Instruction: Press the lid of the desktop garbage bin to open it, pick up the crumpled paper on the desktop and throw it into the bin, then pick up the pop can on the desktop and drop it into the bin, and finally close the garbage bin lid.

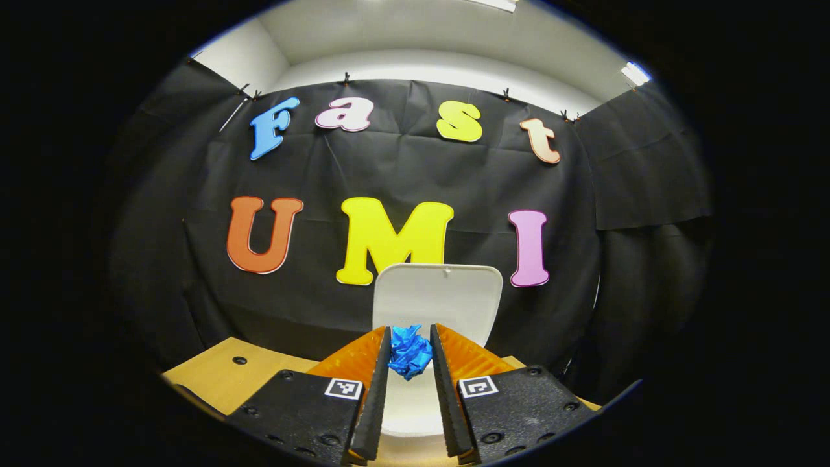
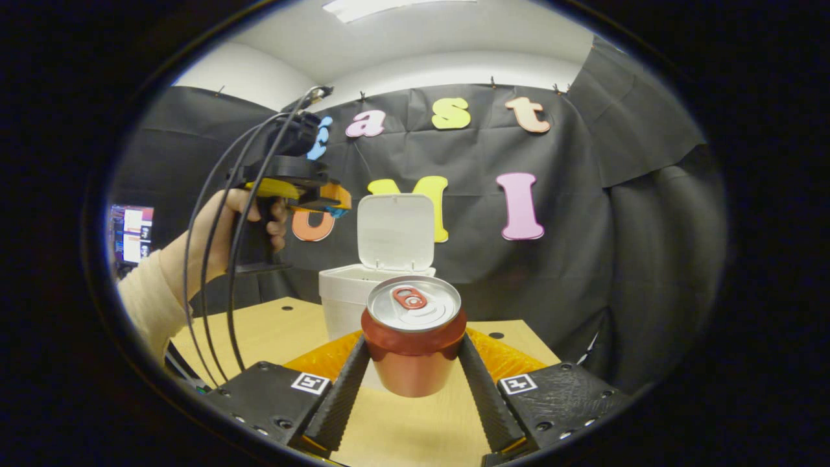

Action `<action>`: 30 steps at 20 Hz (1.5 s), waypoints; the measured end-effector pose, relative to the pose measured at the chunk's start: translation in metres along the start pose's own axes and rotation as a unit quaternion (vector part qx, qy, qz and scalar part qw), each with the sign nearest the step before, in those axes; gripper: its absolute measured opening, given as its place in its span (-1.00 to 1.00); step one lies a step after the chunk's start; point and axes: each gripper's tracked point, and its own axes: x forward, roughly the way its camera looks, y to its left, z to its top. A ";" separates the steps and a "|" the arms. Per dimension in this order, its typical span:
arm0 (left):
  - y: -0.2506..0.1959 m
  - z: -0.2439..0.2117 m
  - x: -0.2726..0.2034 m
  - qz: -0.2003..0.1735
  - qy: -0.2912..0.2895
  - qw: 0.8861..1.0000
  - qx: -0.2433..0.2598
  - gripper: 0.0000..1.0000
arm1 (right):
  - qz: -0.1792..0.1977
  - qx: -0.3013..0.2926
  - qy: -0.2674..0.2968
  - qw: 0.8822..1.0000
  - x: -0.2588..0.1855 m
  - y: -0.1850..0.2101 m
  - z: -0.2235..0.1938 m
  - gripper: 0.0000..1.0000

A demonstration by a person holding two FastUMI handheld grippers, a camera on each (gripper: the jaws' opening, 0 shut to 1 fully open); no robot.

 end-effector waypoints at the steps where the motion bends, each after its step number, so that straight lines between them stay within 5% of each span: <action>1: -0.005 -0.010 0.011 -0.003 0.009 1.000 0.001 -0.20 | 0.002 0.002 -0.001 1.000 0.000 -0.001 0.000 0.62; 7: -0.025 -0.047 0.054 -0.009 0.048 0.998 -0.028 -0.06 | 0.011 0.009 0.000 1.000 0.003 -0.006 -0.003 0.62; 8: -0.027 -0.054 0.057 -0.011 0.057 0.998 -0.028 -0.17 | 0.009 0.011 -0.002 1.000 0.003 -0.008 -0.002 0.62; 9: -0.029 -0.058 0.059 -0.012 0.064 0.998 -0.026 -0.05 | 0.009 0.013 -0.002 1.000 0.002 -0.010 -0.004 0.62; 10: -0.030 -0.058 0.059 -0.010 0.065 0.998 -0.025 -0.16 | 0.008 0.016 -0.001 1.000 0.003 -0.013 -0.004 0.62; 15: -0.045 -0.056 0.059 -0.019 0.063 0.998 0.000 -0.05 | 0.001 0.028 -0.001 1.000 0.007 -0.026 -0.002 0.60; 19: -0.049 -0.057 0.053 -0.018 0.062 0.998 0.015 0.14 | -0.003 0.020 -0.007 1.000 0.005 -0.025 0.001 0.60; 22: -0.047 -0.054 0.044 -0.011 0.066 0.997 0.035 0.87 | 0.002 0.015 -0.010 1.000 0.004 -0.020 0.000 0.60; 23: -0.047 -0.053 0.041 -0.011 0.066 0.997 0.040 0.94 | 0.002 0.014 -0.009 1.000 0.006 -0.020 -0.001 0.62; 30: -0.016 -0.045 -0.003 0.022 0.060 0.996 0.064 0.96 | -0.002 -0.012 -0.008 1.000 0.008 -0.011 -0.005 0.60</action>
